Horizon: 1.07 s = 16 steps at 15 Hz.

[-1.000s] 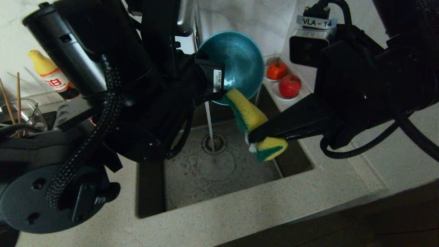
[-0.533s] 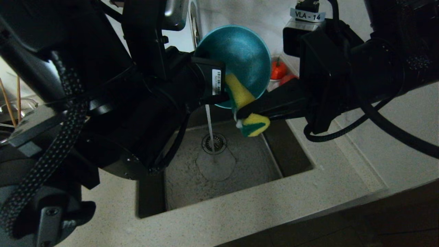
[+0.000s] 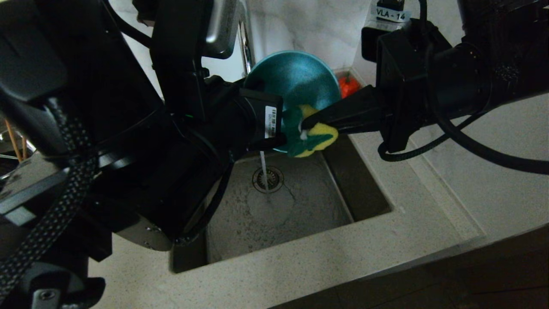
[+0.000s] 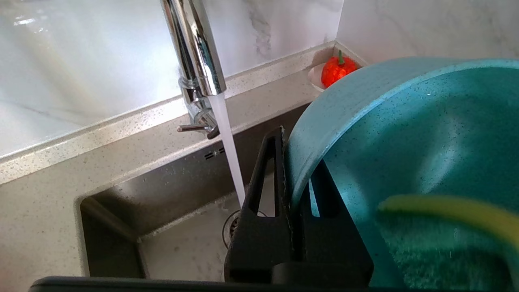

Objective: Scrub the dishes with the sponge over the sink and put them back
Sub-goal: Wipe the bowl

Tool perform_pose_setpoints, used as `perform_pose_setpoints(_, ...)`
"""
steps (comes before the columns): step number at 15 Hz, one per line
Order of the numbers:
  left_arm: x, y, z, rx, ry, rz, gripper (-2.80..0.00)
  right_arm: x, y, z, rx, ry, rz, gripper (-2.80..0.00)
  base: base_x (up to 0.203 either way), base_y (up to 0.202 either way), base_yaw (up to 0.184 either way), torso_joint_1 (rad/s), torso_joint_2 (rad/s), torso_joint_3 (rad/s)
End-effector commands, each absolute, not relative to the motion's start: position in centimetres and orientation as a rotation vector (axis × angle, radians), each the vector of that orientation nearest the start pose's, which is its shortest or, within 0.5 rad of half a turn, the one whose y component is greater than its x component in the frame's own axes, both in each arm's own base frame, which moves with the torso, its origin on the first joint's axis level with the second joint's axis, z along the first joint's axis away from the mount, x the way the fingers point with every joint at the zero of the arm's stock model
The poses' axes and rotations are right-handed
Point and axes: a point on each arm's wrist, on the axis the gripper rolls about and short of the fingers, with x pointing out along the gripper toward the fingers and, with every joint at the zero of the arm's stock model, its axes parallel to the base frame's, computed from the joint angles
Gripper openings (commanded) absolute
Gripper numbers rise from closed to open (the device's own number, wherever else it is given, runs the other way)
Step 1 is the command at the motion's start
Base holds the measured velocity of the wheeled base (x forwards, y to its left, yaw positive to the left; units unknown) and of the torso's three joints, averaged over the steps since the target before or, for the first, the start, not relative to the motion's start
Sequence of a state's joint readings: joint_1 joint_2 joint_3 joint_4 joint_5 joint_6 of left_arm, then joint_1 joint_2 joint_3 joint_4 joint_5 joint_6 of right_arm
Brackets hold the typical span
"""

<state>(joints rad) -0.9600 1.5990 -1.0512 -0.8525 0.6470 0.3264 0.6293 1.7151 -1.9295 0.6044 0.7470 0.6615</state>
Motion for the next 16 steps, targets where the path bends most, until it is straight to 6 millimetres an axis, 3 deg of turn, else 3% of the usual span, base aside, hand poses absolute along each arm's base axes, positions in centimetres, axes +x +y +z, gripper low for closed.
perform_pose_setpoints(1, 17.4, -22.6, 30.7, 0.097, -0.271, -0.267, -2.80, 22.6, 17.7, 37.3, 0.582, 0.843, 1.156, -2.80, 0.000, 0.000, 0.000, 0.000, 0.00, 0.000)
perform_pose_setpoints(8, 16.7, -22.9, 29.7, 0.125, -0.249, -0.298, -2.80, 22.9, 16.9, 38.1, 0.589, 0.763, 1.160, -2.80, 0.000, 0.000, 0.000, 0.000, 0.00, 0.000)
perform_pose_setpoints(16, 15.9, -23.7, 29.1, 0.135, -0.238, -0.341, -2.80, 23.4, 17.5, 38.1, 0.578, 0.729, 1.184, -2.80, 0.000, 0.000, 0.000, 0.000, 0.00, 0.000)
